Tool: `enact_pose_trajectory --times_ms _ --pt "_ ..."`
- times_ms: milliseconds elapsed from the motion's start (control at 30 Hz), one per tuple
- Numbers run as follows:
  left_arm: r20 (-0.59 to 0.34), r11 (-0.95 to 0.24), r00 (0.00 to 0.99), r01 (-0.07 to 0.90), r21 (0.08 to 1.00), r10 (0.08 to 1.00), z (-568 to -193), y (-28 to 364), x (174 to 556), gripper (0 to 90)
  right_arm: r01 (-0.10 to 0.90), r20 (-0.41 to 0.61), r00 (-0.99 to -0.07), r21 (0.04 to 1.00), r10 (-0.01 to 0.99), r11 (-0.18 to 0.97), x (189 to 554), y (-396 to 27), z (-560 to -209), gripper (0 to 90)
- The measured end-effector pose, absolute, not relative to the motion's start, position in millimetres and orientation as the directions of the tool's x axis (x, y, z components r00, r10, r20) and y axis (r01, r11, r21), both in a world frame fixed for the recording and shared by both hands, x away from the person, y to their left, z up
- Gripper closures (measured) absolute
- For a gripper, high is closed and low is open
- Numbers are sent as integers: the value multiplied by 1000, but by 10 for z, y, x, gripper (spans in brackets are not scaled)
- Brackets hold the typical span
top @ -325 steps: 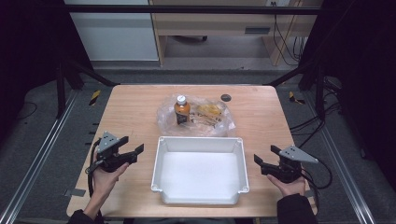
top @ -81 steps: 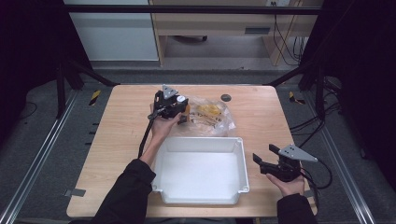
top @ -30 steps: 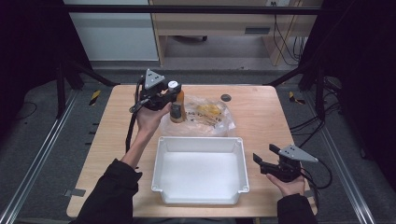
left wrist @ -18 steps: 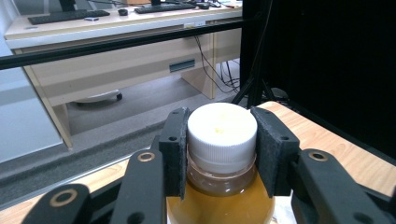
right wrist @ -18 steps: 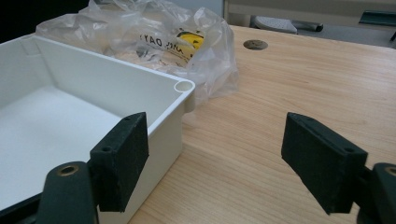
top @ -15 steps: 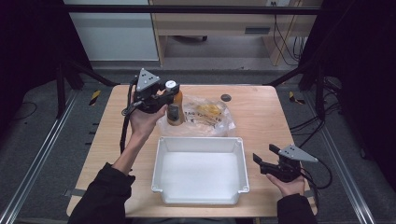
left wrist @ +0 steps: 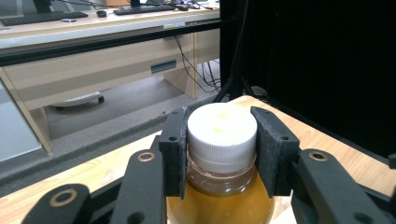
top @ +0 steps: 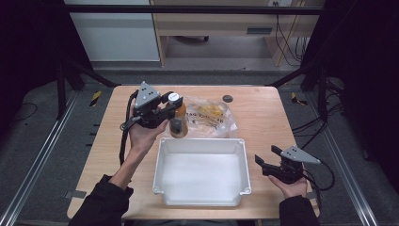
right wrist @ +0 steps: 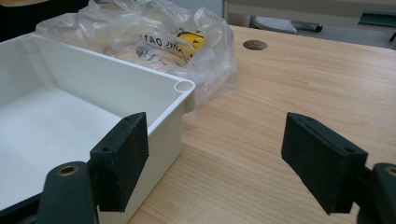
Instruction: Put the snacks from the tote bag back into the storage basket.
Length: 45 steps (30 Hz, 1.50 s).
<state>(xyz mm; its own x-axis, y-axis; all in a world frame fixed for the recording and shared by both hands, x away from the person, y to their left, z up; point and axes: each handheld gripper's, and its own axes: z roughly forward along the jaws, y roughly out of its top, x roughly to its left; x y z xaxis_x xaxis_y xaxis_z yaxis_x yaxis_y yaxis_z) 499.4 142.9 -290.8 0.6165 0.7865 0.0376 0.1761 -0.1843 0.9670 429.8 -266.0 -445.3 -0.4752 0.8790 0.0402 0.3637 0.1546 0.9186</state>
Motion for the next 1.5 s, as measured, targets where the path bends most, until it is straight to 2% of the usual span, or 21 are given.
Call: enact_pose_trajectory --times_ms 900,1500 --pt "30 -206 684 178 962 729 -3267 1441 4465 589 365 37 -477 917 878 160 4292 -2649 -4452 233" --pt "22 -234 708 203 951 706 -3536 1394 4347 589 365 36 -478 917 878 162 4291 -2640 -4455 234"
